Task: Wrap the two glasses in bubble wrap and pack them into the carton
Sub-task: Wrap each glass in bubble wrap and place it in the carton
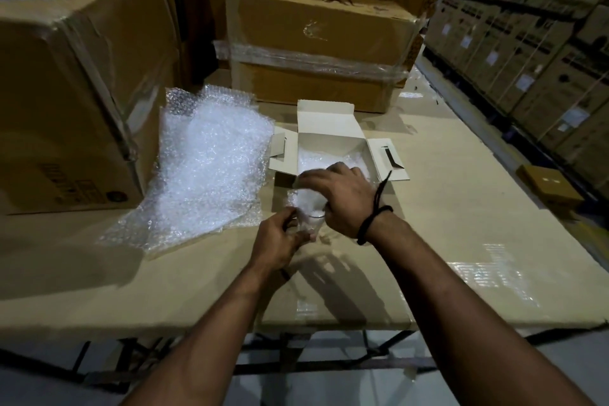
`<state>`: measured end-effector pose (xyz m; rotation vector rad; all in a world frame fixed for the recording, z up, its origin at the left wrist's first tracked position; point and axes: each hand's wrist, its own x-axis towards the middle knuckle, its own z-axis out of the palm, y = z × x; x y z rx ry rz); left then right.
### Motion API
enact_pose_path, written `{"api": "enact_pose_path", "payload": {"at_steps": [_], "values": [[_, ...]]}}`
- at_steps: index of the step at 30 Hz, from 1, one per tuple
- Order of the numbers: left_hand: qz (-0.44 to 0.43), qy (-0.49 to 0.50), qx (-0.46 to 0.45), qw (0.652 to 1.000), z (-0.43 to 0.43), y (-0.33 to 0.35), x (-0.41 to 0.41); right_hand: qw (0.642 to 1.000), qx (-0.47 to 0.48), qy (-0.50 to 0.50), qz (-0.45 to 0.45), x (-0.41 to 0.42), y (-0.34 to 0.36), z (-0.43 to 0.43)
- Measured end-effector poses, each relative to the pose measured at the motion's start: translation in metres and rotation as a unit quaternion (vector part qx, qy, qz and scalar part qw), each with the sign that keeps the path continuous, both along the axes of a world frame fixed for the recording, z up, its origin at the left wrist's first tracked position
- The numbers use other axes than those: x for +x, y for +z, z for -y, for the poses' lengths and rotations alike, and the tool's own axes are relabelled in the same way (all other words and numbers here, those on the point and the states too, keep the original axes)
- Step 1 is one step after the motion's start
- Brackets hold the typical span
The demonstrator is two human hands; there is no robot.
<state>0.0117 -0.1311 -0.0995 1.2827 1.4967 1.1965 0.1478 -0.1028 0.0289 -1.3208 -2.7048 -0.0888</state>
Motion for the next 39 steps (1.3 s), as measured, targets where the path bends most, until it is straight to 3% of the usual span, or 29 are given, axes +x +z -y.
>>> {"api": "enact_pose_path", "payload": {"at_steps": [5, 11, 14, 16, 18, 20, 25, 30, 33, 35, 37, 39], "values": [[0.060, 0.007, -0.018, 0.998, 0.004, 0.004, 0.003, 0.992, -0.067, -0.090, 0.049, 0.008, -0.030, -0.003], [0.018, -0.025, -0.010, 0.999, 0.000, 0.002, -0.003, 0.970, -0.127, -0.050, 0.200, -0.012, -0.008, 0.001], [0.031, -0.025, -0.005, 0.999, -0.001, 0.001, -0.002, 0.980, -0.135, -0.065, 0.131, -0.009, -0.006, -0.003], [0.049, -0.023, -0.009, 0.998, -0.001, 0.002, 0.000, 0.993, -0.061, -0.098, 0.032, 0.000, -0.005, -0.004], [0.111, -0.015, -0.028, 0.993, -0.001, 0.000, 0.003, 0.992, -0.003, -0.119, 0.031, 0.008, -0.005, -0.001], [0.158, -0.012, -0.049, 0.986, 0.000, 0.001, 0.005, 0.992, -0.015, -0.100, 0.072, 0.011, -0.007, 0.002], [0.111, -0.030, -0.039, 0.993, -0.001, -0.002, 0.003, 0.991, -0.016, -0.070, 0.110, 0.009, -0.003, 0.000], [0.081, -0.017, -0.034, 0.996, -0.002, -0.003, 0.000, 0.976, -0.077, -0.075, 0.189, -0.002, -0.016, 0.000], [0.015, -0.021, -0.011, 1.000, -0.003, -0.002, -0.003, 0.960, -0.104, -0.074, 0.249, -0.008, -0.007, -0.003], [0.020, -0.014, -0.009, 1.000, -0.004, -0.002, -0.004, 0.972, -0.112, -0.075, 0.195, -0.007, -0.004, -0.005], [0.030, 0.013, -0.005, 0.999, -0.007, -0.001, -0.004, 0.990, -0.107, -0.088, 0.009, 0.000, -0.008, -0.005], [0.048, 0.052, 0.001, 0.998, -0.012, 0.001, -0.006, 0.971, -0.102, -0.114, -0.182, 0.006, -0.021, 0.004]]}}
